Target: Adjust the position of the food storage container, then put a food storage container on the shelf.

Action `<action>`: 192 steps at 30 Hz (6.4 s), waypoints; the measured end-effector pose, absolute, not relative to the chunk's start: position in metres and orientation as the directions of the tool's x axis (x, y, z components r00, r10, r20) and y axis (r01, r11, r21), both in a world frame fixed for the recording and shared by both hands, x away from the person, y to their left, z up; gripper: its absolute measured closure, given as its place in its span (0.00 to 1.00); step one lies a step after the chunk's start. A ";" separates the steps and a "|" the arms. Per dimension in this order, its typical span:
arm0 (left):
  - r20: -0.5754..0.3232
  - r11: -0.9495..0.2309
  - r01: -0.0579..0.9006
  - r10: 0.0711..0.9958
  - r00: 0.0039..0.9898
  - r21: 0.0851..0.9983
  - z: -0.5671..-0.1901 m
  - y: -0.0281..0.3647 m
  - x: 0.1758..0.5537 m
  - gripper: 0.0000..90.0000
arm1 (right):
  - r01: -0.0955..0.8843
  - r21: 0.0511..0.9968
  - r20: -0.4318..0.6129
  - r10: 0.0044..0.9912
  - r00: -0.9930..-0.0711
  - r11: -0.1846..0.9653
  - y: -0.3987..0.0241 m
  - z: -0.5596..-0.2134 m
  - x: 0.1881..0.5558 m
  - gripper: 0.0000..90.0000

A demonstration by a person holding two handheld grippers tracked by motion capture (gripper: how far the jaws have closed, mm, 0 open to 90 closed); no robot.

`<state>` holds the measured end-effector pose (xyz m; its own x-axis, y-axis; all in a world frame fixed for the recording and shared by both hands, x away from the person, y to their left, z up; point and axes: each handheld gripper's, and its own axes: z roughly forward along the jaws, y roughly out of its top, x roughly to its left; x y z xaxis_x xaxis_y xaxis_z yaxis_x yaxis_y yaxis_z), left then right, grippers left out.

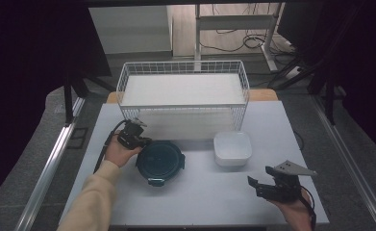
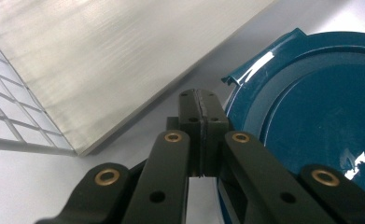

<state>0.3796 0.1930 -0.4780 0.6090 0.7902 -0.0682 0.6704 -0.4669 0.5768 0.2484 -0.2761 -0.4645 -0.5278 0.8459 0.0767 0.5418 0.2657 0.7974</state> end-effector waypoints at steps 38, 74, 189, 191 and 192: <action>-0.053 -0.552 0.595 0.705 0.707 0.585 -0.477 0.161 0.359 1.00 | 0.549 0.790 0.082 0.841 -0.535 0.273 -0.274 -0.468 0.250 0.24; -0.123 -0.571 0.588 0.649 0.751 0.573 -0.476 0.126 0.326 1.00 | 0.552 0.781 0.085 0.827 -0.556 0.291 -0.267 -0.470 0.250 0.25; -0.732 -0.013 0.885 0.555 0.394 0.466 -0.526 0.172 0.258 0.20 | 0.861 0.501 0.622 0.657 -0.426 0.084 -0.141 -0.513 0.271 0.10; -0.751 -0.011 0.891 0.534 0.388 0.453 -0.528 0.172 0.258 0.24 | 0.870 0.488 0.637 0.650 -0.414 0.075 -0.139 -0.515 0.270 0.12; -0.751 -0.011 0.894 0.538 0.382 0.447 -0.528 0.171 0.258 0.25 | 0.876 0.477 0.651 0.643 -0.403 0.066 -0.139 -0.516 0.270 0.13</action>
